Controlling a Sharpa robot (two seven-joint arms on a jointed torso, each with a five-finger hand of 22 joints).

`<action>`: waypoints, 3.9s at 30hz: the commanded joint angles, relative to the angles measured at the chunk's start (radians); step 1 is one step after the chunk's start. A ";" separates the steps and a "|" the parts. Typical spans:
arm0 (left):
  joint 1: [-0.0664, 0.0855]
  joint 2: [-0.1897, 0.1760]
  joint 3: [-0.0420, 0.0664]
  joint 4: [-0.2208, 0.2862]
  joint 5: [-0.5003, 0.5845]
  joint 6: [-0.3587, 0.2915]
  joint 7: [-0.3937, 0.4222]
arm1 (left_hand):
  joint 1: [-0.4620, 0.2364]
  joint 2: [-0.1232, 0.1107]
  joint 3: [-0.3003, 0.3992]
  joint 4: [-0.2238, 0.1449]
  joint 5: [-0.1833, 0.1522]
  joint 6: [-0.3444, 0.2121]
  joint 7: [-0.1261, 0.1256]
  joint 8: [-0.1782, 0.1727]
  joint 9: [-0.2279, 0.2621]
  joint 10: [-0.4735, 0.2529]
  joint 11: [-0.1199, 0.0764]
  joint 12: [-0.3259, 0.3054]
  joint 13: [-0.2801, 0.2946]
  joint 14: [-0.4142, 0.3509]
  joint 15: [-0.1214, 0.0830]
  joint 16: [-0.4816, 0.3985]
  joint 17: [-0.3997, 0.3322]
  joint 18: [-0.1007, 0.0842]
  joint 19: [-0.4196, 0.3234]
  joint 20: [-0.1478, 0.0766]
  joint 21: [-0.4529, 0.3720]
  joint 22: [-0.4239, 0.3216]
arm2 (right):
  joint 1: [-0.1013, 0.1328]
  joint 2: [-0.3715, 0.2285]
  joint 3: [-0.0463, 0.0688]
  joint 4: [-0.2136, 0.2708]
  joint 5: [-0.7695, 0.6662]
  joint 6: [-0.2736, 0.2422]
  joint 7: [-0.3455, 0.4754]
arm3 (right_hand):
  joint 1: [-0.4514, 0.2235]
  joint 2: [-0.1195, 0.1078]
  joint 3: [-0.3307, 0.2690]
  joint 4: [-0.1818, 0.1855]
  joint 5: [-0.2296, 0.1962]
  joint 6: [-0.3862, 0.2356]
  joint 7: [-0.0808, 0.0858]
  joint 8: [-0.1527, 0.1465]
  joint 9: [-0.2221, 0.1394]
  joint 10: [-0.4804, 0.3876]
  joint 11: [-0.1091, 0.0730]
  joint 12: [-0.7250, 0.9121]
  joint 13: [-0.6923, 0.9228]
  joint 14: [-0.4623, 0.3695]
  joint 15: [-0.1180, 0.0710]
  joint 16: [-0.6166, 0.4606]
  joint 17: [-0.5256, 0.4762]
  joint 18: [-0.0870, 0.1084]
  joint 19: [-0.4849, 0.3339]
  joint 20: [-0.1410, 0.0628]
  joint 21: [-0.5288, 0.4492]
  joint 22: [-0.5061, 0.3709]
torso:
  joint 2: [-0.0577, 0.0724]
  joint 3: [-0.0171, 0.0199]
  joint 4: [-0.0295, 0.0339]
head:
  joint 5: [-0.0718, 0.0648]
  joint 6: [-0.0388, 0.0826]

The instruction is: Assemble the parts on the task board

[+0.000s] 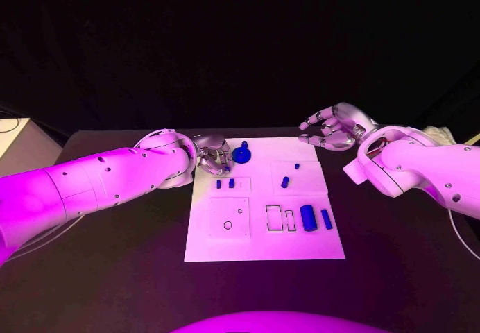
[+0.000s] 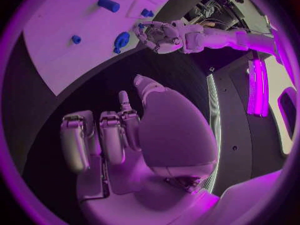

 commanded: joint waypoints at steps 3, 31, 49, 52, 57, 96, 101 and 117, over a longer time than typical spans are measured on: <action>-0.004 -0.001 -0.003 -0.003 -0.009 -0.010 -0.010 | -0.014 -0.002 -0.004 -0.001 -0.004 -0.009 0.002 -0.006 -0.002 -0.004 0.009 -0.008 0.000 -0.010 0.001 -0.006 -0.003 -0.010 -0.011 0.000 -0.007 -0.002 | 0.000 0.000 0.000 0.000 -0.009 0.005 0.010 | -0.007 0.000 0.006 0.000 0.006 -0.006 0.000 0.003 0.002 -0.003 0.000 -0.002 0.158 0.099 -0.007 -0.003 0.245 -0.012 0.098 -0.007 -0.002 0.256 | 0.000 0.0000 -0.0014 | 0.001 0.000; -0.005 -0.011 -0.003 0.000 -0.002 -0.011 -0.019 | -0.028 -0.011 -0.010 0.004 -0.002 -0.017 -0.003 -0.016 -0.006 -0.013 0.013 -0.013 0.003 -0.021 0.005 -0.010 -0.019 -0.008 -0.018 0.004 -0.016 -0.010 | 0.000 0.000 0.000 -0.001 -0.009 0.005 0.010 | -0.010 -0.001 0.009 0.000 0.007 -0.008 0.000 0.005 0.002 -0.005 0.000 -0.004 0.157 0.099 -0.008 -0.004 0.243 -0.011 0.097 -0.008 -0.003 0.255 | 0.000 0.0001 -0.0006 | 0.001 -0.002; -0.005 -0.132 0.050 0.056 0.319 -0.040 0.118 | 0.006 0.007 0.036 -0.035 0.001 0.002 0.042 -0.029 -0.018 -0.107 0.051 -0.023 0.004 -0.275 0.034 -0.176 -0.406 0.052 -0.270 0.026 -0.203 -0.218 | -0.002 -0.009 -0.002 -0.034 -0.216 0.125 0.014 | 0.040 -0.072 0.242 -0.079 -0.037 0.017 -0.007 0.042 0.017 -0.456 -0.001 -1.065 -0.785 0.030 -0.016 -0.177 -0.006 0.054 -0.022 -0.017 -0.313 0.063 | 0.000 0.0001 -0.0025 | -0.014 0.016; -0.005 -0.163 0.056 0.086 0.444 -0.053 0.180 | -0.008 0.007 0.028 -0.029 -0.002 0.000 0.046 -0.033 -0.020 -0.104 0.053 -0.014 0.006 -0.281 0.035 -0.187 -0.429 0.055 -0.280 0.028 -0.215 -0.229 | -0.008 -0.007 -0.003 -0.042 -0.327 0.151 0.001 | 0.028 -0.075 0.264 -0.110 -0.041 0.028 -0.010 0.047 0.020 -0.436 0.003 -1.143 -0.881 0.032 -0.012 -0.180 -0.012 0.054 -0.017 -0.016 -0.312 0.065 | 0.000 0.0006 -0.0038 | -0.020 0.021; -0.006 -0.230 0.062 0.170 0.721 -0.044 0.312 | -0.046 0.008 -0.014 -0.002 -0.004 -0.001 0.050 -0.042 -0.024 -0.124 0.057 0.002 0.008 -0.333 0.042 -0.264 -0.514 0.062 -0.326 0.036 -0.298 -0.293 | -0.025 0.003 -0.005 -0.054 -0.559 0.170 -0.061 | 0.017 -0.076 0.274 -0.134 -0.058 0.043 -0.018 0.052 0.023 -0.405 -0.001 -1.175 -0.938 0.041 -0.013 -0.171 -0.002 0.049 -0.004 -0.020 -0.290 0.081 | 0.000 0.0012 -0.0017 | -0.038 0.030; -0.006 -0.376 0.067 0.346 1.086 -0.009 0.455 | -0.064 0.011 -0.065 0.034 -0.002 0.004 0.049 -0.045 -0.024 -0.129 0.056 0.024 0.012 -0.351 0.043 -0.299 -0.537 0.062 -0.313 0.038 -0.377 -0.351 | -0.101 0.145 -0.010 -0.125 -0.868 0.206 -0.257 | -0.041 -0.086 0.311 -0.169 -0.114 0.073 -0.022 0.044 0.016 -0.375 0.001 -1.231 -1.055 0.046 -0.008 -0.177 -0.014 0.051 -0.001 -0.022 -0.305 0.078 | 0.002 -0.0003 0.0008 | -0.061 0.043; -0.006 -0.379 0.067 0.347 1.086 -0.015 0.452 | -0.062 0.011 -0.066 0.033 -0.002 0.005 0.049 -0.045 -0.023 -0.135 0.057 0.022 0.010 -0.353 0.044 -0.302 -0.539 0.062 -0.311 0.038 -0.382 -0.354 | -0.104 0.153 -0.010 -0.133 -0.868 0.209 -0.257 | -0.042 -0.081 0.318 -0.173 -0.105 0.083 -0.027 0.047 0.017 -0.368 -0.004 -1.232 -1.061 0.047 -0.012 -0.176 -0.013 0.051 0.000 -0.025 -0.304 0.079 | 0.002 -0.0001 -0.0002 | -0.060 0.038; -0.006 -0.381 0.067 0.348 1.086 -0.029 0.445 | -0.059 0.014 -0.066 0.034 -0.001 0.007 0.050 -0.044 -0.023 -0.137 0.058 0.022 0.010 -0.354 0.044 -0.304 -0.541 0.062 -0.309 0.038 -0.385 -0.357 | -0.113 0.171 -0.010 -0.149 -0.869 0.229 -0.261 | -0.044 -0.023 0.366 -0.209 -0.129 0.152 -0.049 0.074 0.035 -0.301 -0.026 -1.246 -1.094 0.052 -0.032 -0.166 -0.002 0.041 0.018 -0.040 -0.260 0.109 | 0.001 -0.0004 -0.0001 | -0.059 0.030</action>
